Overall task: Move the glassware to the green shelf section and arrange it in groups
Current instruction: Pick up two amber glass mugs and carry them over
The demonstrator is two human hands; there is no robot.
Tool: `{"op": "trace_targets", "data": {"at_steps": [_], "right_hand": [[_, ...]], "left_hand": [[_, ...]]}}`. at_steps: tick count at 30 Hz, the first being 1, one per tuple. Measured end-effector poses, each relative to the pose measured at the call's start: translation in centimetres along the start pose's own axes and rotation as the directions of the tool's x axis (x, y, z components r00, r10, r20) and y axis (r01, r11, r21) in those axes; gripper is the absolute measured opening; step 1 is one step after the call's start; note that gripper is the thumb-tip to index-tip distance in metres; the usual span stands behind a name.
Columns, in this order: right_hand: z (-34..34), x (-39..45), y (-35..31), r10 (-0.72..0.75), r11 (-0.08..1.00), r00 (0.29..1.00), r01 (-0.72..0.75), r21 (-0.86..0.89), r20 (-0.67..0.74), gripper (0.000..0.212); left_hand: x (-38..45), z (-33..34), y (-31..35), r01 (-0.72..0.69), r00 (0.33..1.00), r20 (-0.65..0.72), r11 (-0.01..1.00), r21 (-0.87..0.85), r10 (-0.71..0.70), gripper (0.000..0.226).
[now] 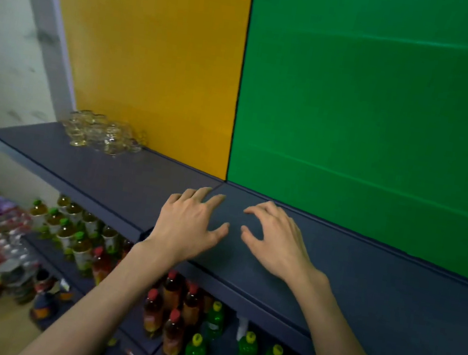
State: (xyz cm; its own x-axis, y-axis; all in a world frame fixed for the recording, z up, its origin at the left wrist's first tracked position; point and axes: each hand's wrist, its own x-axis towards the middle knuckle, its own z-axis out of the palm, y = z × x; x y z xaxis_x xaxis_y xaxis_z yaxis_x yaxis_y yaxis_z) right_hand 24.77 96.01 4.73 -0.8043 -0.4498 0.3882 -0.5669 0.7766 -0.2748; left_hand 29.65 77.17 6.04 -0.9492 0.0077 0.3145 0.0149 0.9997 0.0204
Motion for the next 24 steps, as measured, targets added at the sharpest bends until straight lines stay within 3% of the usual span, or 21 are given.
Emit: {"op": "trace_targets", "data": {"at_steps": [4,11,24], "right_hand": [[3.6,3.4,-6.6,-0.024,1.0,1.0,0.024,0.0,0.012,0.043],[8.8,9.2,-16.1,-0.055,0.998,0.998,0.055,0.007,0.0,0.041],[17.0,22.2,-24.9,-0.093,0.996,0.995,0.093,0.012,-0.021,0.041]], "left_hand": [[-1.6,-0.6,-8.0,0.044,0.999,-0.009,0.999,-0.013,-0.044,0.078],[-2.2,-1.0,-19.7,0.066,0.997,-0.031,0.998,-0.024,-0.067,0.068],[2.5,1.2,-36.1,0.135,0.99,-0.038,0.991,-0.001,-0.135,0.069]]}}
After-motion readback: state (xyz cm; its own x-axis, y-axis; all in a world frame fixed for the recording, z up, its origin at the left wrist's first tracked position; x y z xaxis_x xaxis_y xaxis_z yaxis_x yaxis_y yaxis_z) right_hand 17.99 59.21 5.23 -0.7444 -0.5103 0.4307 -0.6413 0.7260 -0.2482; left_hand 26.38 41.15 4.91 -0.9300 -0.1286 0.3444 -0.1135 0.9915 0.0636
